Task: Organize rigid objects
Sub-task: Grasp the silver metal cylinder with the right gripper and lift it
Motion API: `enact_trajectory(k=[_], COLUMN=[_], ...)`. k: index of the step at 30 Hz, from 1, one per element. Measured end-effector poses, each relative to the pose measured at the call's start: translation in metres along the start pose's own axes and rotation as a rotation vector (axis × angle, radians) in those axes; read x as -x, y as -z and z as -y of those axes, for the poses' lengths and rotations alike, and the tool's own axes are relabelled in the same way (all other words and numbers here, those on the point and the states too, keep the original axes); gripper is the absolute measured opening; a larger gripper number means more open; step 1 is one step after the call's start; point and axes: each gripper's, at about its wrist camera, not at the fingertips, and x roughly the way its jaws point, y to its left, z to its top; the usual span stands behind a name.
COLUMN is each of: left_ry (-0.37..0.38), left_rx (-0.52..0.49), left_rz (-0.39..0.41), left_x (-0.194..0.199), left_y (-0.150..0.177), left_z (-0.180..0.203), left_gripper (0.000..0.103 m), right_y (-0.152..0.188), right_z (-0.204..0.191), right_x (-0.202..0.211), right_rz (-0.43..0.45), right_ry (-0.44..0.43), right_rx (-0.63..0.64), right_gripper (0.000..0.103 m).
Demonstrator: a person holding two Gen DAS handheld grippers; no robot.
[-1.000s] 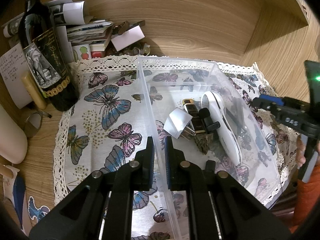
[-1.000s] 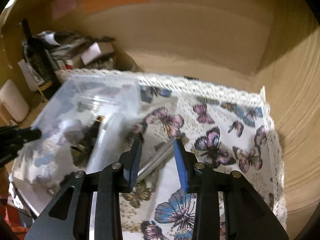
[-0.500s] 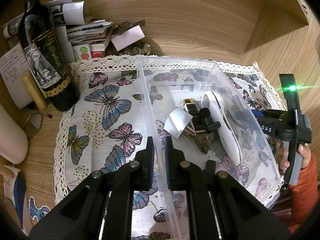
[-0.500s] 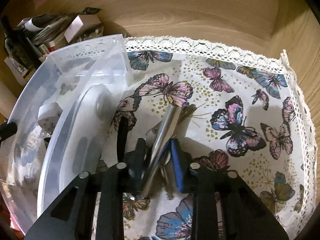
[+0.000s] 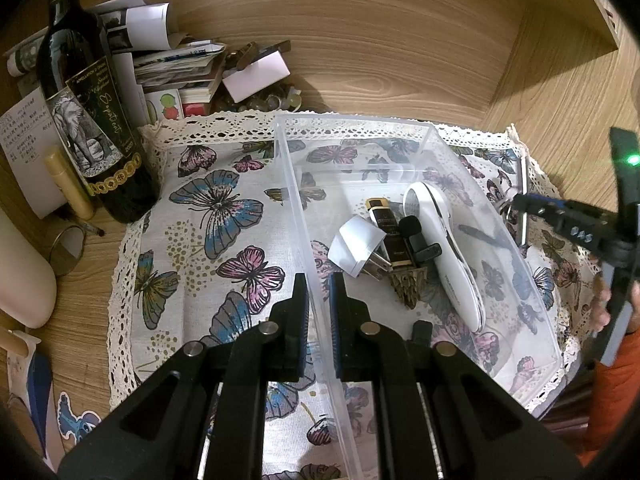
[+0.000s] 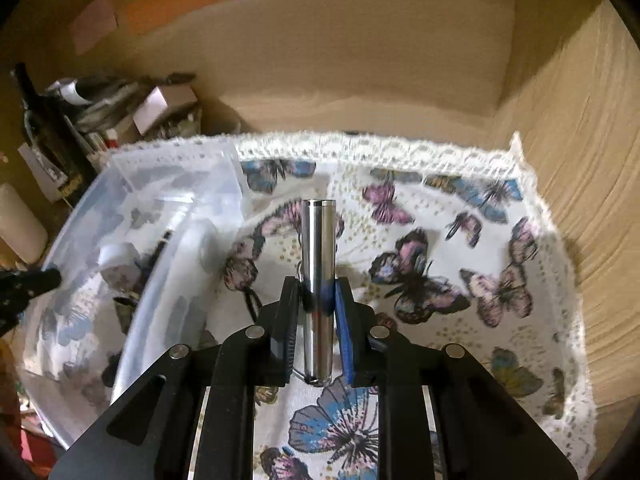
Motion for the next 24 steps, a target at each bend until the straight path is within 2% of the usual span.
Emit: enact_trajectory(k=[6,14,24], left_ry=[0.0,0.0,0.0], left_rx=[0.001,0.002,0.003], left_rz=[0.001,0.001,0.001], left_x=[0.0,0.0,0.0], left_y=[0.0,0.0,0.0], left_z=[-0.001,-0.001,-0.001], left_gripper=[0.009,0.009,0.009], right_y=[-0.005,0.011,0.022], right_z=[-0.008,-0.01,-0.003], right_x=[0.017,-0.006,-0.019], right_rz=[0.037,-0.049,-0.097], right_ry=[-0.005,-0.011,-0.002], right_rx=[0.034,0.039,0.001], right_gripper=[0.016,0.016,0.016])
